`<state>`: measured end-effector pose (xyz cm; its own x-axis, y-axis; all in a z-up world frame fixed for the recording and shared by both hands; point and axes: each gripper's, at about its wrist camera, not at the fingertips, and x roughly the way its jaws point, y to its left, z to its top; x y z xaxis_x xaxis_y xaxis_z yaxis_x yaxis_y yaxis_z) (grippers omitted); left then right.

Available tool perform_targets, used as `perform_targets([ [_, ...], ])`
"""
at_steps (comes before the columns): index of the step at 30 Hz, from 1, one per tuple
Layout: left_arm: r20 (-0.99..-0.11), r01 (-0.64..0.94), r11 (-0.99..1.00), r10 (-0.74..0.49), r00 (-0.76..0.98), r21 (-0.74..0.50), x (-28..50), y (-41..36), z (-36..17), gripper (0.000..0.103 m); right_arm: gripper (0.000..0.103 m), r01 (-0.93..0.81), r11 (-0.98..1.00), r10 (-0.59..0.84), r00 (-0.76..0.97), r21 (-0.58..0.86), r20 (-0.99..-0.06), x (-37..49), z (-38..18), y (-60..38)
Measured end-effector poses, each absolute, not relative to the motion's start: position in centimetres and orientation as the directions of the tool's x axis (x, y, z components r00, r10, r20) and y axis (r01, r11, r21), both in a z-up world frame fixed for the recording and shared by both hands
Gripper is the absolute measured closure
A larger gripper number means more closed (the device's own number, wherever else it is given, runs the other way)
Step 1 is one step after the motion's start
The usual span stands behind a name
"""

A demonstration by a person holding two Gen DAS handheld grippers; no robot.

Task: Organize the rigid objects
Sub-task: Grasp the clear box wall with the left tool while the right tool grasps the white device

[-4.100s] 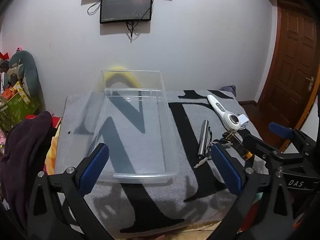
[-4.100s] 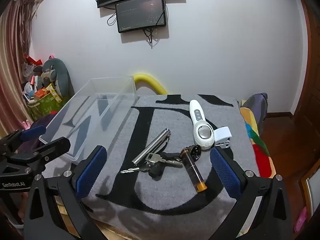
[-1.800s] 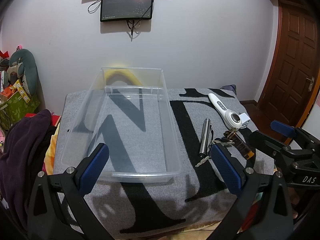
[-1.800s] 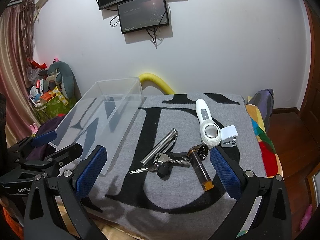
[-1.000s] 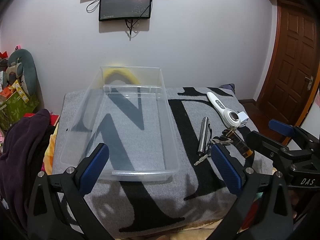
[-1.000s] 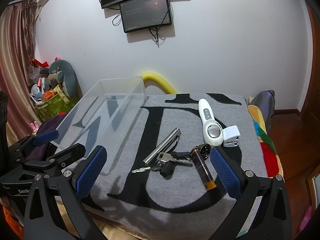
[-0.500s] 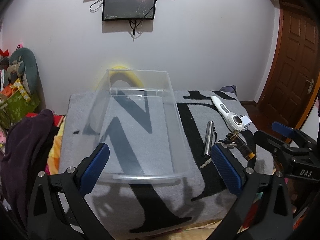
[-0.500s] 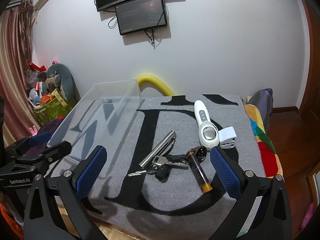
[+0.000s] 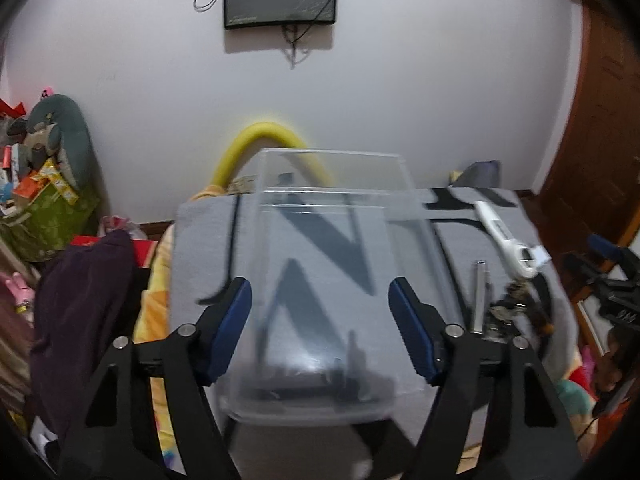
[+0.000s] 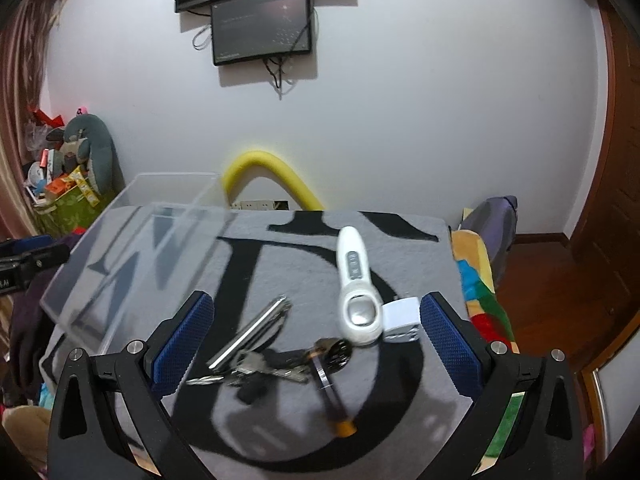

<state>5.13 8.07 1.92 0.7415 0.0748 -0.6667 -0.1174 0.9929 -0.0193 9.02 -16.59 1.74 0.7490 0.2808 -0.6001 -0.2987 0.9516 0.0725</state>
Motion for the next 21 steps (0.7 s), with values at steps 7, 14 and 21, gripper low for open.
perform_targets([
  [7, -0.755, -0.149, 0.988, 0.063, 0.653, -0.047, 8.7, 12.3, 0.3, 0.056, 0.001, -0.296, 0.944, 0.314, 0.682, 0.144, -0.661, 13.5, 0.7, -18.8],
  [14, -0.815, -0.17, 0.983, 0.046, 0.578, -0.066, 11.1, 14.6, -1.8, 0.077, 0.021, -0.279, 0.951, 0.279, 0.605, 0.13, -0.745, 17.8, -2.1, -19.2],
  [21, -0.836, -0.147, 0.987, 0.022, 0.548, -0.071, 11.8, 14.3, -3.2, 0.094, 0.03, -0.314, 0.941, 0.284, 0.528, 0.127, -0.8, 19.6, -4.9, -17.9],
])
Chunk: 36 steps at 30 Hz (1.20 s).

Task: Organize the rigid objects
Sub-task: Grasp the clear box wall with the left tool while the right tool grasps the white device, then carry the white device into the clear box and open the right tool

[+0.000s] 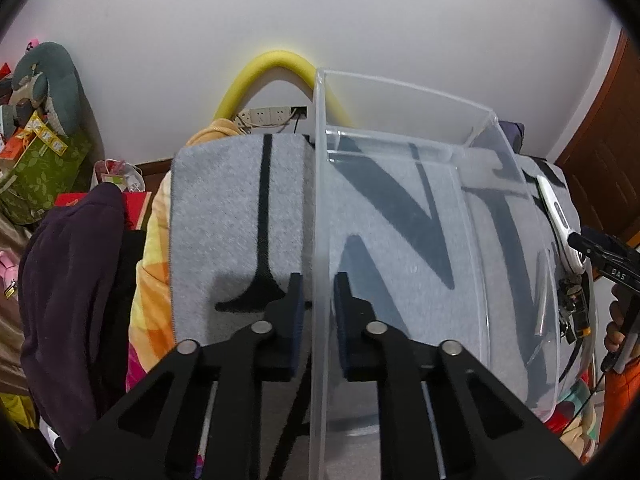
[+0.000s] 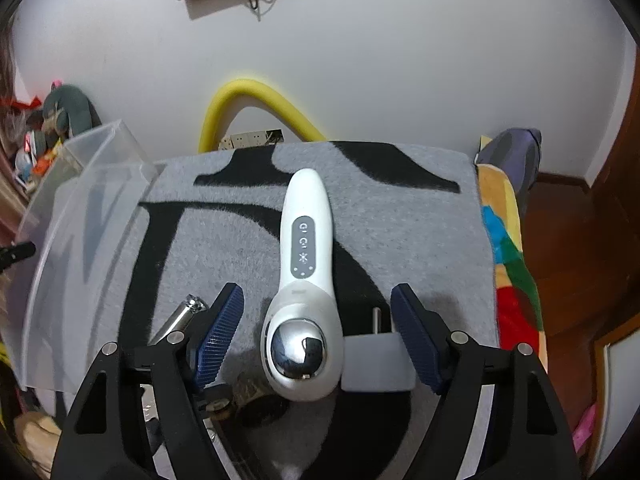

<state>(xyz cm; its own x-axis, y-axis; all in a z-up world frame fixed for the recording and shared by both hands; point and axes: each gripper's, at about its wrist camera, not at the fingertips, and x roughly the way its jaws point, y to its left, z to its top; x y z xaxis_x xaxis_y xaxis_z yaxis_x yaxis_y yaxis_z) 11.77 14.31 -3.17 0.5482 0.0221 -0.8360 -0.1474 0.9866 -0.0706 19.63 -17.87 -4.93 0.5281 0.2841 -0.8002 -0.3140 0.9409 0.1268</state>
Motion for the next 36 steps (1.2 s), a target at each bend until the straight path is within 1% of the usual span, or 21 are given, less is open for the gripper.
perform_targets([
  [2, -0.841, -0.148, 0.986, 0.02, 0.541, -0.072, 12.0, 14.3, -3.5, 0.096, 0.03, -0.328, 0.937, 0.284, 0.518, 0.119, -0.807, 19.9, -5.1, -17.3],
  [4, -0.843, -0.152, 0.986, 0.021, 0.538, -0.072, 12.2, 14.3, -3.7, 0.097, 0.034, -0.339, 0.934, 0.279, 0.503, 0.11, -0.818, 20.4, -5.4, -16.7],
  [6, -0.843, -0.156, 0.985, 0.021, 0.537, -0.075, 12.2, 14.3, -3.9, 0.098, 0.045, -0.341, 0.936, 0.258, 0.488, 0.09, -0.834, 20.9, -5.9, -16.2],
  [8, -0.844, -0.161, 0.984, 0.019, 0.536, -0.08, 12.2, 14.4, -3.9, 0.099, 0.052, -0.344, 0.937, 0.23, 0.479, 0.06, -0.847, 21.5, -6.4, -15.8],
  [9, -0.844, -0.161, 0.983, 0.015, 0.535, -0.085, 12.2, 14.4, -3.9, 0.099, 0.06, -0.35, 0.936, 0.214, 0.483, 0.037, -0.849, 21.5, -6.4, -15.5],
  [10, -0.845, -0.163, 0.983, 0.013, 0.535, -0.088, 12.2, 14.4, -3.9, 0.099, 0.063, -0.359, 0.932, 0.222, 0.475, 0.043, -0.852, 21.5, -6.5, -15.3],
  [11, -0.844, -0.164, 0.982, 0.012, 0.536, -0.09, 12.2, 14.5, -3.9, 0.099, 0.068, -0.359, 0.933, 0.223, 0.478, 0.042, -0.85, 21.4, -6.4, -15.2],
  [17, -0.843, -0.173, 0.979, 0.005, 0.537, -0.104, 12.1, 14.6, -3.9, 0.099, 0.072, -0.362, 0.932, 0.231, 0.512, 0.036, -0.827, 20.2, -5.5, -15.1],
  [20, -0.843, -0.17, 0.98, 0.009, 0.537, -0.098, 12.0, 14.5, -3.9, 0.099, 0.073, -0.365, 0.93, 0.25, 0.534, 0.046, -0.808, 19.6, -4.1, -15.0],
  [25, -0.845, -0.17, 0.981, 0.009, 0.535, -0.097, 11.8, 14.5, -3.8, 0.099, 0.076, -0.389, 0.921, 0.265, 0.592, 0.018, -0.761, 18.5, -1.0, -14.2],
  [30, -0.844, -0.171, 0.98, 0.009, 0.536, -0.098, 11.8, 14.5, -3.8, 0.099, 0.086, -0.429, 0.903, 0.31, 0.626, 0.016, -0.716, 16.9, 2.4, -12.6],
  [36, -0.843, -0.171, 0.981, 0.011, 0.538, -0.096, 11.6, 14.4, -3.8, 0.099, 0.086, -0.49, 0.872, 0.358, 0.659, -0.016, -0.662, 15.8, 5.1, -9.6],
])
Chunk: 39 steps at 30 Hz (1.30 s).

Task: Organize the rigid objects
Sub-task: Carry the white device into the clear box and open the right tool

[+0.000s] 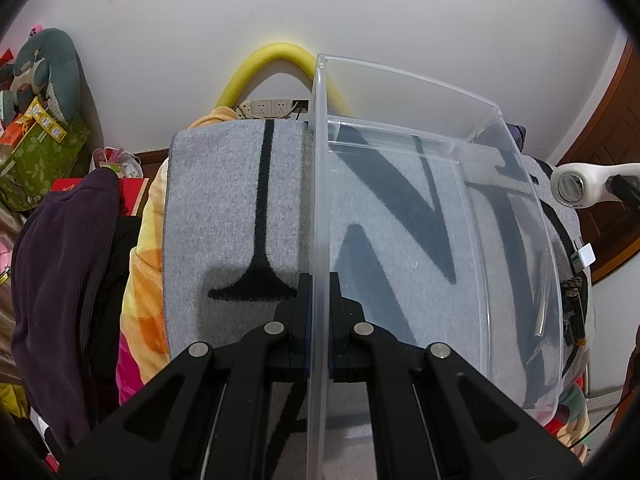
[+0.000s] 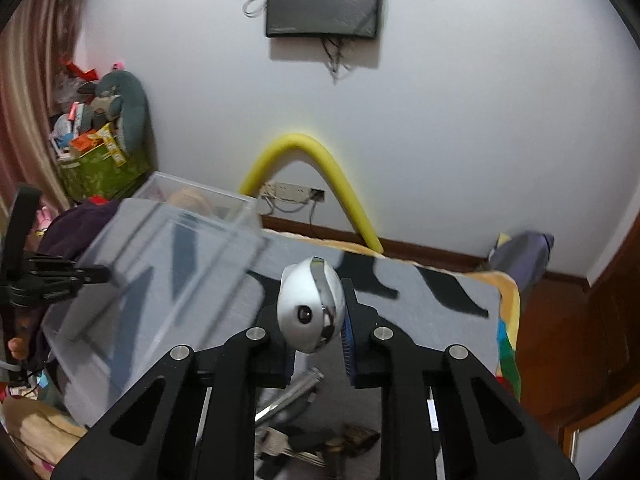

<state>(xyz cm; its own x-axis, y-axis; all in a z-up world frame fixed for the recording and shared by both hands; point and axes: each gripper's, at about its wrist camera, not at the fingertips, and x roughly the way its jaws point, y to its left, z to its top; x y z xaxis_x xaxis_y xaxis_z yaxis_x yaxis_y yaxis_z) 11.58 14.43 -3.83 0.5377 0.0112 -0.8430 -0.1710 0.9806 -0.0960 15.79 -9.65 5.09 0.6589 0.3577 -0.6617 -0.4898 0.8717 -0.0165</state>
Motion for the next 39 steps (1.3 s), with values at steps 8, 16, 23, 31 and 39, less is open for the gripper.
perform_targets([
  [8, -0.842, -0.161, 0.982, 0.008, 0.539, -0.093, 11.5, 14.4, -3.8, 0.099, 0.086, -0.618, 0.782, 0.531, 0.591, 0.082, -0.607, 12.7, 8.8, -7.2],
  [16, -0.84, -0.16, 0.982, 0.004, 0.543, -0.099, 11.5, 14.5, -3.8, 0.099, 0.086, -0.772, 0.624, 0.598, 0.37, 0.123, -0.712, 11.7, 6.0, 0.0],
  [23, -0.838, -0.154, 0.982, -0.005, 0.545, -0.107, 11.6, 14.6, -3.8, 0.098, 0.086, -0.804, 0.575, 0.533, 0.229, 0.15, -0.814, 13.4, 1.1, 4.1],
  [31, -0.835, -0.152, 0.983, -0.005, 0.55, -0.105, 11.6, 14.6, -4.0, 0.098, 0.086, -0.776, 0.613, 0.518, 0.254, 0.148, -0.817, 15.8, 0.6, 6.3],
  [39, -0.835, -0.154, 0.982, -0.006, 0.551, -0.109, 11.7, 14.8, -4.2, 0.098, 0.084, -0.765, 0.641, 0.459, 0.319, 0.06, -0.829, 16.3, 0.4, 8.8],
])
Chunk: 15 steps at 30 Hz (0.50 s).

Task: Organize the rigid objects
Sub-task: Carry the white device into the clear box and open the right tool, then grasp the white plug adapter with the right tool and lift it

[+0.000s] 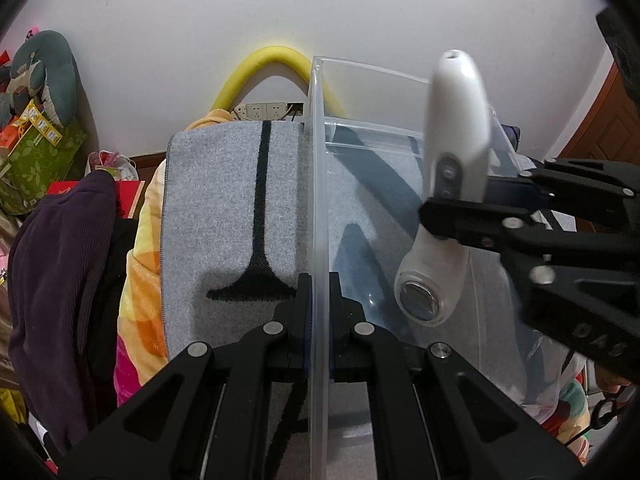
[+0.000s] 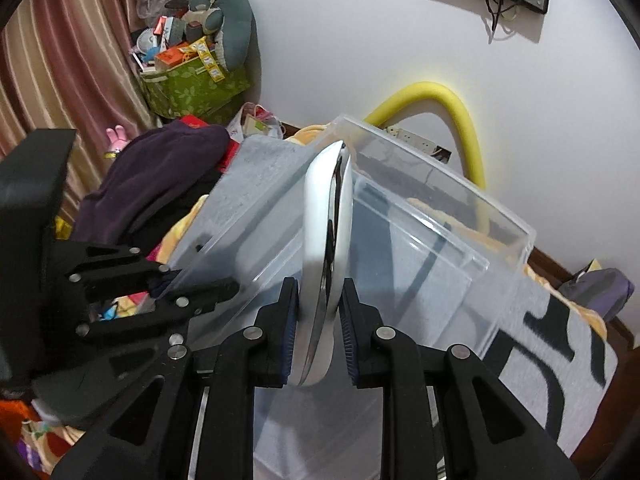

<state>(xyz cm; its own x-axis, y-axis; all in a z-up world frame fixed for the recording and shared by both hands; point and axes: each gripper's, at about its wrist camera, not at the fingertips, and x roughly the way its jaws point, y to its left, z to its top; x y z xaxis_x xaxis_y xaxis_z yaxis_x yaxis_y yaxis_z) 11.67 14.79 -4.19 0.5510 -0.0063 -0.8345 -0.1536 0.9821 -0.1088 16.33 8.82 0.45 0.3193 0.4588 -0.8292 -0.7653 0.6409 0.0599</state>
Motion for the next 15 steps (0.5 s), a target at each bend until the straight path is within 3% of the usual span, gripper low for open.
perform_targets([
  [7, -0.834, -0.154, 0.982, -0.007, 0.552, -0.11, 11.6, 14.8, -4.2, 0.098, 0.084, -0.757, 0.652, 0.385, 0.374, -0.038, -0.844, 16.1, -0.5, 9.9],
  [15, -0.836, -0.157, 0.981, -0.005, 0.548, -0.109, 11.6, 14.9, -4.3, 0.098, 0.082, -0.748, 0.663, 0.419, 0.389, -0.016, -0.821, 15.4, 0.7, 7.9],
])
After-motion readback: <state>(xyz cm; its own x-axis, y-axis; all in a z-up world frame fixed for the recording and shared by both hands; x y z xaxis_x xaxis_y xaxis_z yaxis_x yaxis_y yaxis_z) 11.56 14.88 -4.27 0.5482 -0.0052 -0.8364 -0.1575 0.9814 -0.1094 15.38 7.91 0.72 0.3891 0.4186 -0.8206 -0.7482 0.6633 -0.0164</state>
